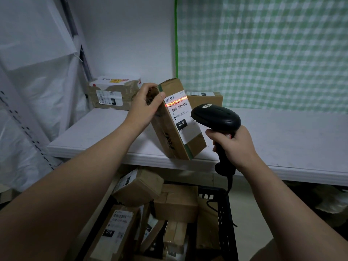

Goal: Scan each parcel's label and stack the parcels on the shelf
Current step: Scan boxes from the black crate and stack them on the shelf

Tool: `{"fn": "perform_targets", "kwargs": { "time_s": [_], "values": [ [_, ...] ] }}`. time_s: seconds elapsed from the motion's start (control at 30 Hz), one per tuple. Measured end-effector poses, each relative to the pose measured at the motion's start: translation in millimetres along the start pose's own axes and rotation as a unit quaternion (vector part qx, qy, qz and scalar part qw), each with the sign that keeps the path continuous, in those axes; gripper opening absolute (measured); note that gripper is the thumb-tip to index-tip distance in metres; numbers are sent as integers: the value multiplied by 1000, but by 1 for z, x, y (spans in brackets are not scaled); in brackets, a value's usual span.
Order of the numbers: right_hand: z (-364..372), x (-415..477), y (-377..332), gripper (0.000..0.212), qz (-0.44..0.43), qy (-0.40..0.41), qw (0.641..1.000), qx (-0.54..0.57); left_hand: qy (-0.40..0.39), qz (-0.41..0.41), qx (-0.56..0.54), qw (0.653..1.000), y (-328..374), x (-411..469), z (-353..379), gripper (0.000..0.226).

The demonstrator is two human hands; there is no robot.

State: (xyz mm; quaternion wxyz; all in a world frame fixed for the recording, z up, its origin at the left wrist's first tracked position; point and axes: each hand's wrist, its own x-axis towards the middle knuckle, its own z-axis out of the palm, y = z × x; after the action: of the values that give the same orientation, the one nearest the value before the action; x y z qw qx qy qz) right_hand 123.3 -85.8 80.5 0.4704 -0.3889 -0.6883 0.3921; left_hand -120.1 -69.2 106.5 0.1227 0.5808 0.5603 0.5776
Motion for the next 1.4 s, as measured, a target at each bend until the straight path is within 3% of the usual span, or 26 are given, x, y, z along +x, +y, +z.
{"fn": "perform_targets", "kwargs": {
  "time_s": [0.7, 1.2, 1.33, 1.4],
  "values": [
    [-2, -2, 3, 10, -9, -7, 999, 31, 1, -9, 1, 1000, -6, 3, 0, 31],
    [15, 8, 9, 7, -20, -30, 997, 65, 3, -2, -6, 1000, -7, 1, -2, 25],
    [26, 17, 15, 8, 24, -5, 999, 32, 11, -1, -24, 1000, -13, 2, -7, 23],
    [31, 19, 21, 7, 103, 13, 993, 49, 20, -11, -35, 999, -17, 0, -12, 22]
  ]
}}
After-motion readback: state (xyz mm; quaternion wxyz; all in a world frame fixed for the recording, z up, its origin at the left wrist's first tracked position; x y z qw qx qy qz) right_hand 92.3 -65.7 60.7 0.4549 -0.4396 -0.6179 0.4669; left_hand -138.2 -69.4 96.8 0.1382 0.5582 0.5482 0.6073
